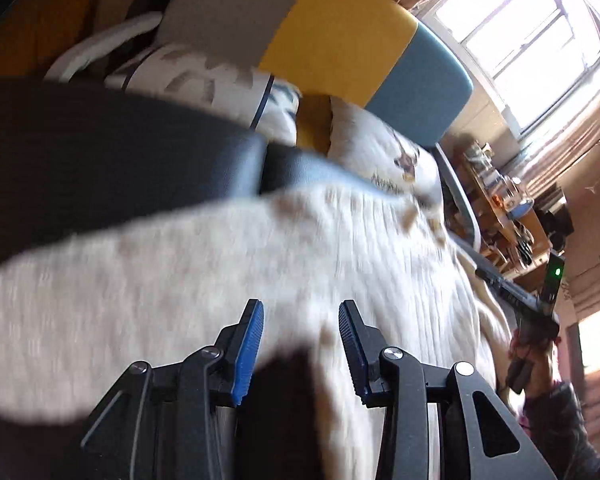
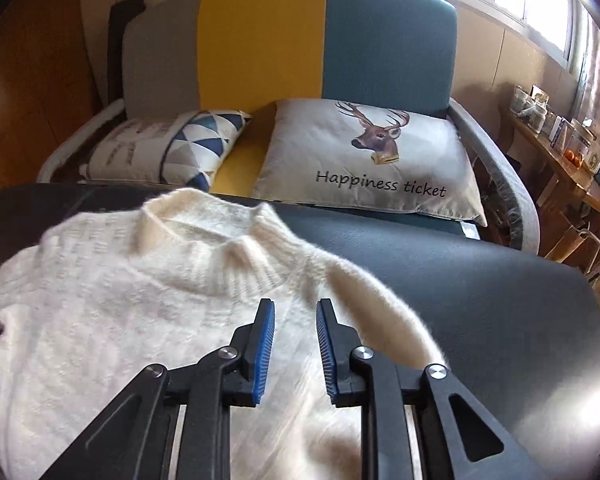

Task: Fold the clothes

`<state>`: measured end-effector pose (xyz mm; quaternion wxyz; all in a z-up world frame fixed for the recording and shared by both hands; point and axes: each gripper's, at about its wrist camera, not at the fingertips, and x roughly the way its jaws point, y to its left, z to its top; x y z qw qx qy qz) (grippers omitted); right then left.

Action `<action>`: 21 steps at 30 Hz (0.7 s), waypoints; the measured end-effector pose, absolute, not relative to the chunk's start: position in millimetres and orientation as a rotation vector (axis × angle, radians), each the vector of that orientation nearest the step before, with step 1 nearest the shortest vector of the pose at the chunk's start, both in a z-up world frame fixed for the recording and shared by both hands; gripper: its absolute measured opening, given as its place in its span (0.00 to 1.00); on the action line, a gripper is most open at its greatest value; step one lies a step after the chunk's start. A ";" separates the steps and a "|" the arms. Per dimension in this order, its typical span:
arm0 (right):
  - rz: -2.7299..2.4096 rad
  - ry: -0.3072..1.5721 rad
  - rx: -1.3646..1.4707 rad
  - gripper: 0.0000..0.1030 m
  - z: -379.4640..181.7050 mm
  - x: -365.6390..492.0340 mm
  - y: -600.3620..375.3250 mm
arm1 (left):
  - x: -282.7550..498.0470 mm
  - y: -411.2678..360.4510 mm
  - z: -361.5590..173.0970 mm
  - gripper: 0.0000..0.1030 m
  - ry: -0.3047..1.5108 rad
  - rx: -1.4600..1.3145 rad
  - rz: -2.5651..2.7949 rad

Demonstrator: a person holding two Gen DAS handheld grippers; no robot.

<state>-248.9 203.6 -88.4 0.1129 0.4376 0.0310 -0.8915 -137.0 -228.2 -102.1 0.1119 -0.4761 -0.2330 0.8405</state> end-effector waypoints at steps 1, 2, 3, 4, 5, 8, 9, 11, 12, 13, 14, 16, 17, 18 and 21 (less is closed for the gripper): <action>-2.596 0.058 1.272 0.21 -84.2 -232.8 201.5 | -116.7 -230.0 -106.1 0.39 -0.701 -1.406 2.439; -2.573 0.015 1.267 0.21 -82.1 -214.5 200.6 | -96.7 -228.6 -111.0 0.39 -0.722 -1.414 2.407; -2.550 -0.030 1.264 0.21 -80.6 -195.7 200.1 | -76.9 -227.1 -116.0 0.39 -0.743 -1.422 2.374; -2.526 -0.075 1.261 0.21 -79.1 -176.9 199.6 | -58.1 -223.3 -120.7 0.39 -0.770 -1.425 2.334; -2.502 -0.105 1.272 0.21 -79.7 -158.6 200.9 | -42.8 -215.9 -123.5 0.39 -0.773 -1.428 2.306; -2.469 -0.104 1.299 0.21 -80.0 -107.5 210.1 | -0.8 -191.3 -129.8 0.39 -0.753 -1.439 2.239; -2.458 -0.098 1.314 0.21 -80.2 -91.8 214.3 | 9.5 -182.3 -129.8 0.39 -0.719 -1.438 2.243; -2.442 -0.101 1.343 0.21 -81.5 -66.2 226.2 | 28.3 -165.7 -130.3 0.40 -0.660 -1.437 2.247; -2.436 -0.095 1.365 0.21 -83.3 -54.7 231.8 | 33.9 -159.1 -131.0 0.40 -0.628 -1.447 2.264; -2.432 -0.078 1.391 0.21 -85.6 -44.3 236.7 | 38.8 -152.7 -133.3 0.45 -0.600 -1.463 2.281; -2.443 -0.055 1.409 0.21 -87.9 -35.1 242.3 | 42.3 -148.0 -136.8 0.51 -0.594 -1.479 2.279; -2.452 -0.054 1.458 0.21 -96.5 -23.9 258.1 | 48.2 -141.7 -138.0 0.56 -0.610 -1.446 2.285; -2.453 -0.068 1.484 0.21 -101.5 -20.4 264.8 | 49.8 -138.6 -138.1 0.56 -0.618 -1.428 2.278; -2.449 -0.075 1.509 0.21 -107.2 -17.4 269.2 | 49.2 -134.9 -138.3 0.54 -0.621 -1.417 2.279; -2.440 -0.051 1.625 0.21 -127.3 -12.8 277.0 | 40.5 -129.8 -142.7 0.06 -0.657 -1.458 2.259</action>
